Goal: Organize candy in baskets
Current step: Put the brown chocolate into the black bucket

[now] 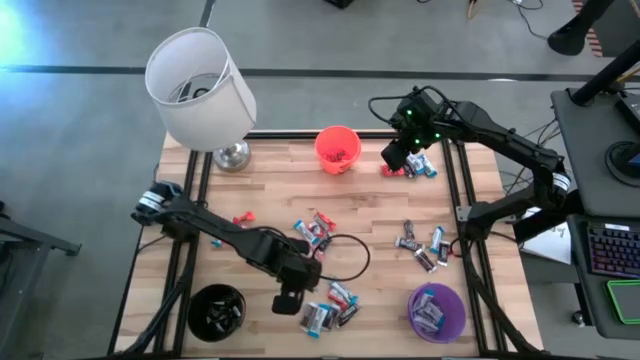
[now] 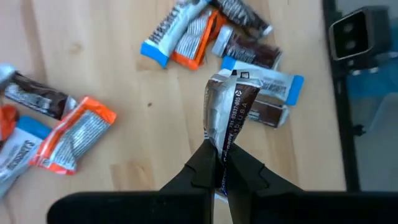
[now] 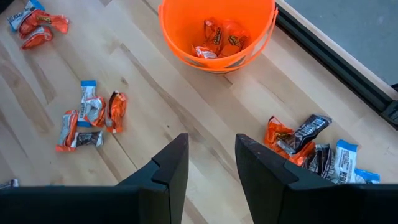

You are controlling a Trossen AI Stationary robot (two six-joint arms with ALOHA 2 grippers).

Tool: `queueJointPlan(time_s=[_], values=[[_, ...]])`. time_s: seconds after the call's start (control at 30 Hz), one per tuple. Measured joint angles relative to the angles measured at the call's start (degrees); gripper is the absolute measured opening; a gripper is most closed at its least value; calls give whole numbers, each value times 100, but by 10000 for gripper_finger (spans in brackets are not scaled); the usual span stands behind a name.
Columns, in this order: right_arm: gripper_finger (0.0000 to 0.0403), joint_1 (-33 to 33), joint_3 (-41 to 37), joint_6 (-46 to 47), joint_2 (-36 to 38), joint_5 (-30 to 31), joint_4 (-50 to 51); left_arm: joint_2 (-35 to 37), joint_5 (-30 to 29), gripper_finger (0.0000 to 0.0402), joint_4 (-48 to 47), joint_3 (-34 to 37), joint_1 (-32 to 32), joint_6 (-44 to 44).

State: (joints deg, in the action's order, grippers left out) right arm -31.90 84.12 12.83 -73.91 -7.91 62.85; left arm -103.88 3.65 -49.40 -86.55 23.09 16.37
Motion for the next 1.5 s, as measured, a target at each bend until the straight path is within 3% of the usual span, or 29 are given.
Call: queueJointPlan(time_s=[0.47,0.8,1.03,1.27,1.5], values=[[123,0,0,16,0,1,6,897,-149,2,-1348,-1,416,657],[123,0,0,69,0,1,155,1023,-167,2,-2566,0,1163,1384],[123,0,0,69,0,1,157,1025,-135,2,-2801,1,1635,1861],[123,0,0,216,0,1,157,1030,-88,2,-3286,8,2251,2825],[123,0,0,218,0,1,158,1108,8,1,-3136,10,2820,4129]])
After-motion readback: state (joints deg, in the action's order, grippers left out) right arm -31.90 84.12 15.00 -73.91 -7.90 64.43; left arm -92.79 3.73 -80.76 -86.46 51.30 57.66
